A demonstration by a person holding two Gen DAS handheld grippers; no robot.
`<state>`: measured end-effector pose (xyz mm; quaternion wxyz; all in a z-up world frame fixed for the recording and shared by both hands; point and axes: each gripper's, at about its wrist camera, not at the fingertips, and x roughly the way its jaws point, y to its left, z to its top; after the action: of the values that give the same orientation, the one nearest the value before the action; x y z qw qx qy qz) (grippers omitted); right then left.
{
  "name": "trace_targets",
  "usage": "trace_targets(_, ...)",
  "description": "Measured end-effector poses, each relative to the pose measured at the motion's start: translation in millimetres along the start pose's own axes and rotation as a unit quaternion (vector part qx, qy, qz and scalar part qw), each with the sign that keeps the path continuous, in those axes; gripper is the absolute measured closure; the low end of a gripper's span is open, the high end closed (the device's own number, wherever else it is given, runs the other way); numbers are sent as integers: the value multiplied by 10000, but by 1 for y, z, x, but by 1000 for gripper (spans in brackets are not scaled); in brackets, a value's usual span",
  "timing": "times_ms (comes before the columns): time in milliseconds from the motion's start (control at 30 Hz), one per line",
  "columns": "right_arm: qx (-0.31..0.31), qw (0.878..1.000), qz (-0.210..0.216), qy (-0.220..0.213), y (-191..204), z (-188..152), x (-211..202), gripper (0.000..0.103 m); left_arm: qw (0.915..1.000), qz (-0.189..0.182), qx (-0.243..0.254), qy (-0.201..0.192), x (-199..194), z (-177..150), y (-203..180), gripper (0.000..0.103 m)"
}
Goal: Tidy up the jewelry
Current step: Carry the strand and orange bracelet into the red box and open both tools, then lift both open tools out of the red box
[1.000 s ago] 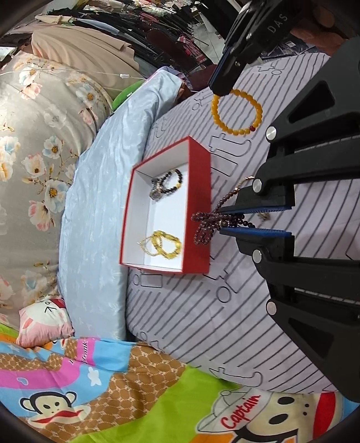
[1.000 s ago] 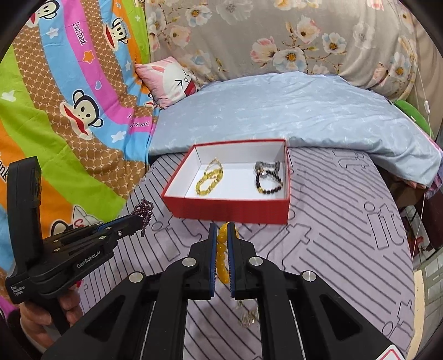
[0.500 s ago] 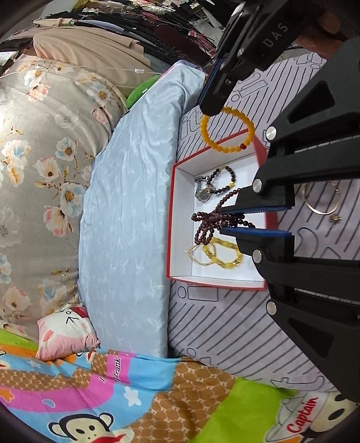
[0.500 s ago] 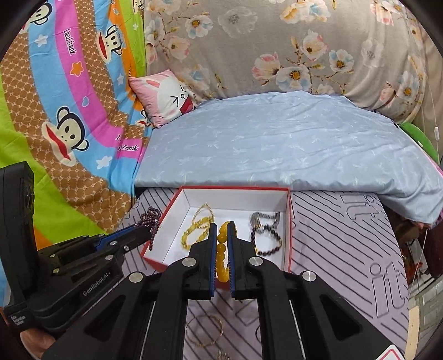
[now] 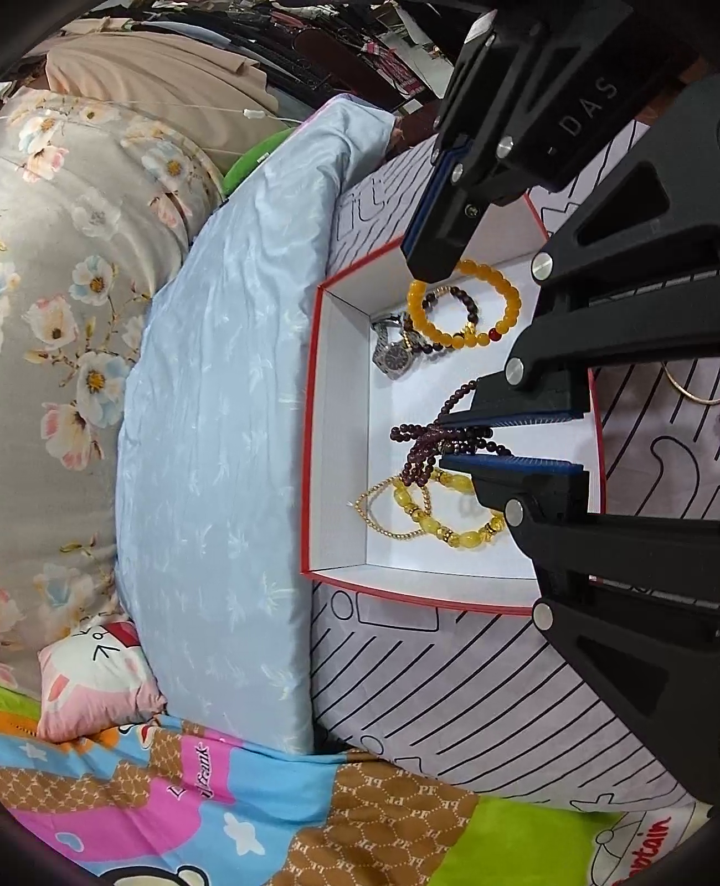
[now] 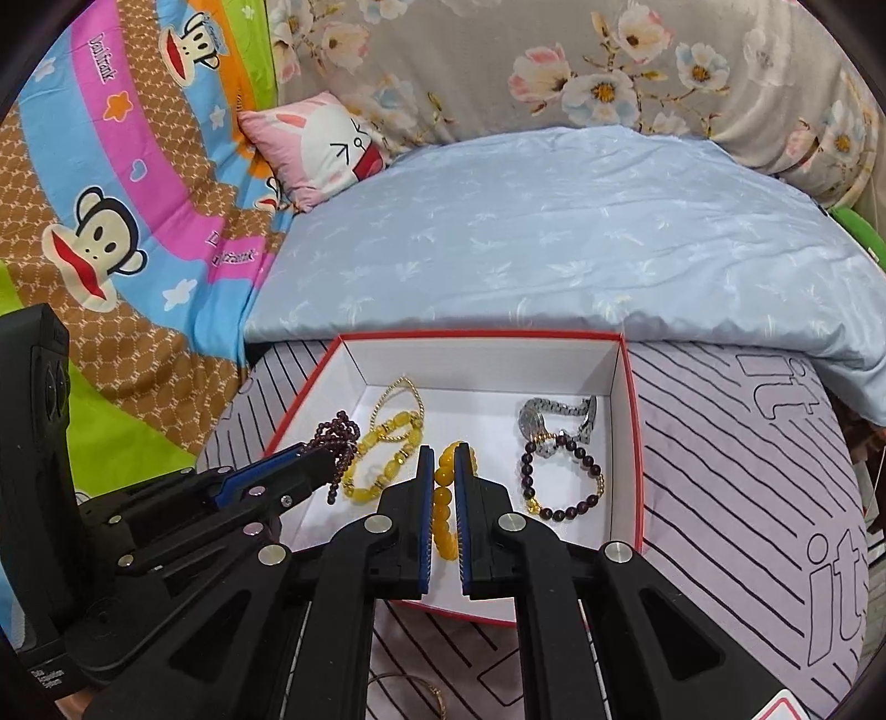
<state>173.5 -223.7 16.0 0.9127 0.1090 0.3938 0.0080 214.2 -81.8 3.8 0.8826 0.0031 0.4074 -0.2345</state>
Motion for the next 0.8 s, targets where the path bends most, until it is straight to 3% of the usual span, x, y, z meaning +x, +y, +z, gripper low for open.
trace_targets(333, 9, 9995, -160, 260, -8, -11, 24, 96, 9999, -15, 5, 116, 19, -7, 4, 94)
trace_targets(467, 61, 9993, -331, 180, -13, -14, 19, 86, 9998, 171, 39, -35, 15, -5, 5, 62)
trace_targets(567, 81, 9990, -441, 24, -17, -14, 5, 78, 9997, 199, -39, -166, 5, -3, 10, 59)
trace_targets(800, 202, 9986, -474, -155, -24, -22, -32, 75, 9991, 298, -174, -246, -20, -8, 21, 56)
